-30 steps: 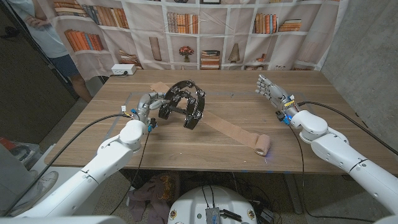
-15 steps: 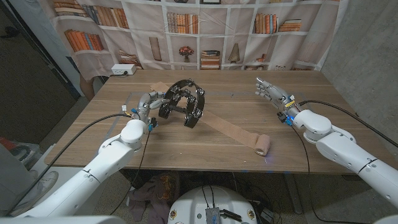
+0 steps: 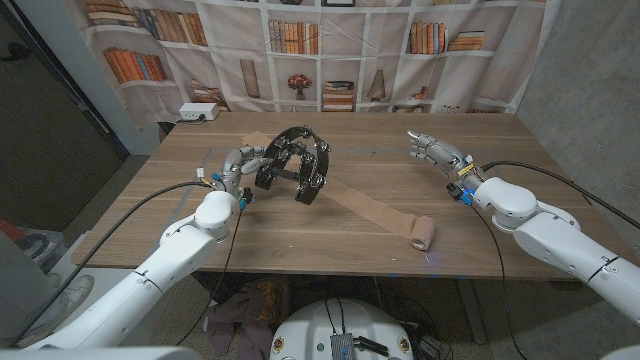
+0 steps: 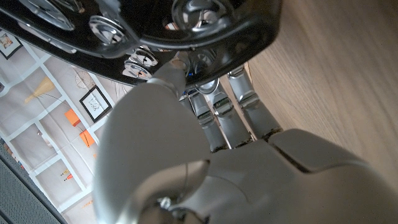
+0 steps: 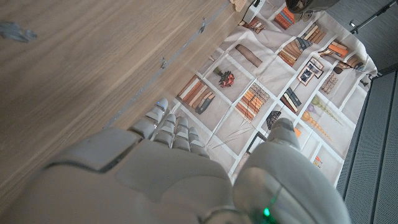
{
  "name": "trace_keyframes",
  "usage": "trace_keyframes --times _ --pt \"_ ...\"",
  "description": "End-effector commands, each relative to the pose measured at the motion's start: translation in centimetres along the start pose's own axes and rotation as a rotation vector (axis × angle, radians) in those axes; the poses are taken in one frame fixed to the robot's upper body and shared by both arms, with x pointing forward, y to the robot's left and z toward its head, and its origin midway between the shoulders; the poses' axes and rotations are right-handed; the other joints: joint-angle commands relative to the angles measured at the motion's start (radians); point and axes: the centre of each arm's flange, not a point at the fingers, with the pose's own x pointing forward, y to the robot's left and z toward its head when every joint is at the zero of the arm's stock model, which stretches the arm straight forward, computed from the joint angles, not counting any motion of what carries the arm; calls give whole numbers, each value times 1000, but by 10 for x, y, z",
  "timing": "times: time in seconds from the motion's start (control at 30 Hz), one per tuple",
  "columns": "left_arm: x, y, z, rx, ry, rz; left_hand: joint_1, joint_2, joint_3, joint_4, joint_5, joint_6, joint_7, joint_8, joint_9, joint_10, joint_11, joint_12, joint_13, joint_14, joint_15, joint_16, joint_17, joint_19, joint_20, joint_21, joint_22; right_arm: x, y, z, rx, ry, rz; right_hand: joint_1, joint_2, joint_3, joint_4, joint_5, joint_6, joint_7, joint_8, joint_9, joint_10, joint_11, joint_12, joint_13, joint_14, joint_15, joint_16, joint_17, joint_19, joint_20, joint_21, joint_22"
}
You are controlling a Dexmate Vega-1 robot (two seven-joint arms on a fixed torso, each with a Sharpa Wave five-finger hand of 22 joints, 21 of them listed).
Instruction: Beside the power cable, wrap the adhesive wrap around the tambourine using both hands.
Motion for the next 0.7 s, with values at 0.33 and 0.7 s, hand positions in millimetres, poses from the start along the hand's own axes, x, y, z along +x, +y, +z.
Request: trace_keyframes --times 0.33,0.7 --pt "3 -5 -1 -2 2 6 8 15 49 39 6 2 -4 -6 4 4 -5 0 7 50 -80 7 8 -5 -92 12 3 -16 7 3 -62 55 8 31 -1 4 -14 -4 -9 -8 8 4 -9 -1 -4 2 -11 -1 -2 4 -7 1 -3 2" --pt "8 -8 1 -8 1 -7 6 14 51 40 6 2 -3 -7 6 3 -4 -2 9 50 -80 7 10 -8 -92 17 2 -27 9 4 -104 95 31 52 -2 9 -18 -5 -14 -11 7 4 -15 -5 -6 2 -18 -8 -4 4 -15 1 -5 2"
